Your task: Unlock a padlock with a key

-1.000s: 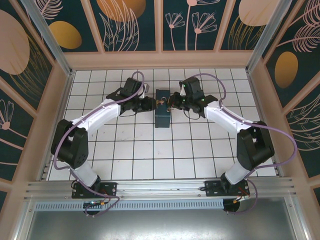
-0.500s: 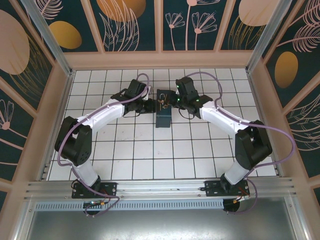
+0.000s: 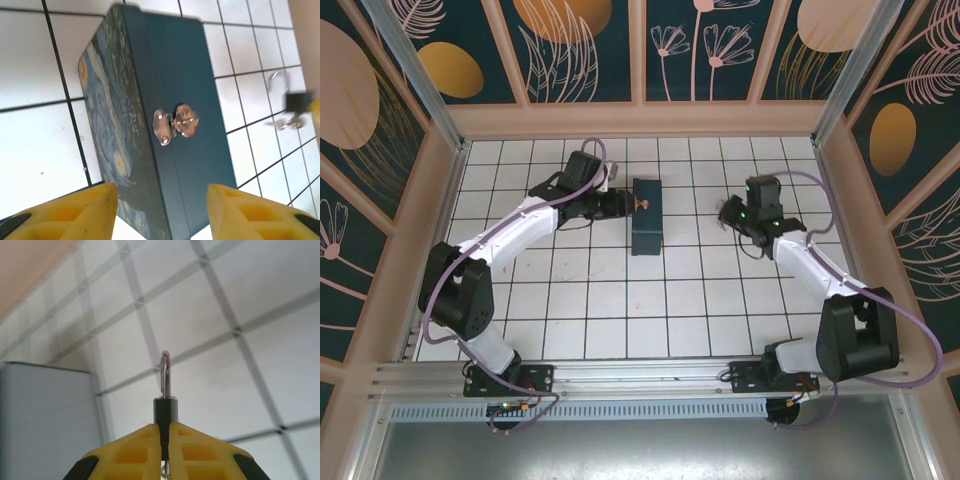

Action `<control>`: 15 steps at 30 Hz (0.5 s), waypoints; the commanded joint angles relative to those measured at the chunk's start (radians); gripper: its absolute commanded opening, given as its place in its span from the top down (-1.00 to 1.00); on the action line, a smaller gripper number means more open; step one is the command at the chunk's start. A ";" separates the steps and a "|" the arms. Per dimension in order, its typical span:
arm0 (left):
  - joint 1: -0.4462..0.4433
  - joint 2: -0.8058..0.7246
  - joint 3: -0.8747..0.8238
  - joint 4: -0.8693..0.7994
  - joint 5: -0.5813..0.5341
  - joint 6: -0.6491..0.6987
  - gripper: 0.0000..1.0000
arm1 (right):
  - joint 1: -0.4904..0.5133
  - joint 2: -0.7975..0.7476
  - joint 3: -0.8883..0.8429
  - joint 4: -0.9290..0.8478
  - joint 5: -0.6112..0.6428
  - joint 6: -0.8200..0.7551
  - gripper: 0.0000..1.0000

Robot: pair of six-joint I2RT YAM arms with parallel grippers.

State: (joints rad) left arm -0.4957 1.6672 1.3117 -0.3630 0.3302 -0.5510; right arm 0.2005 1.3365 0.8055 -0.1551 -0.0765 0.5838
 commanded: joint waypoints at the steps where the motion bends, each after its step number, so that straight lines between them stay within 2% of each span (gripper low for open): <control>1: 0.019 -0.036 0.035 -0.029 -0.014 -0.002 -0.02 | -0.067 -0.013 -0.101 0.073 0.022 -0.017 0.81; 7: 0.032 -0.046 0.035 -0.039 -0.023 0.000 -0.02 | -0.123 0.038 -0.193 0.156 0.002 -0.052 0.68; 9: 0.032 -0.047 0.035 -0.040 -0.025 0.000 -0.02 | -0.139 0.048 -0.198 0.149 -0.010 -0.056 0.56; 11: 0.032 -0.049 0.033 -0.042 -0.025 -0.001 -0.02 | -0.155 0.038 -0.201 0.135 0.001 -0.063 0.33; 13: 0.032 -0.046 0.032 -0.043 -0.022 0.004 -0.02 | -0.165 0.018 -0.185 0.102 0.025 -0.086 0.19; 15: 0.032 -0.042 0.035 -0.045 -0.010 0.009 -0.02 | -0.167 -0.007 -0.144 0.055 0.053 -0.118 0.15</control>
State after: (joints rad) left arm -0.4664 1.6440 1.3304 -0.3836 0.3138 -0.5503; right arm 0.0425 1.3724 0.6167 -0.0715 -0.0681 0.5144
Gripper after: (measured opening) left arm 0.510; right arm 0.422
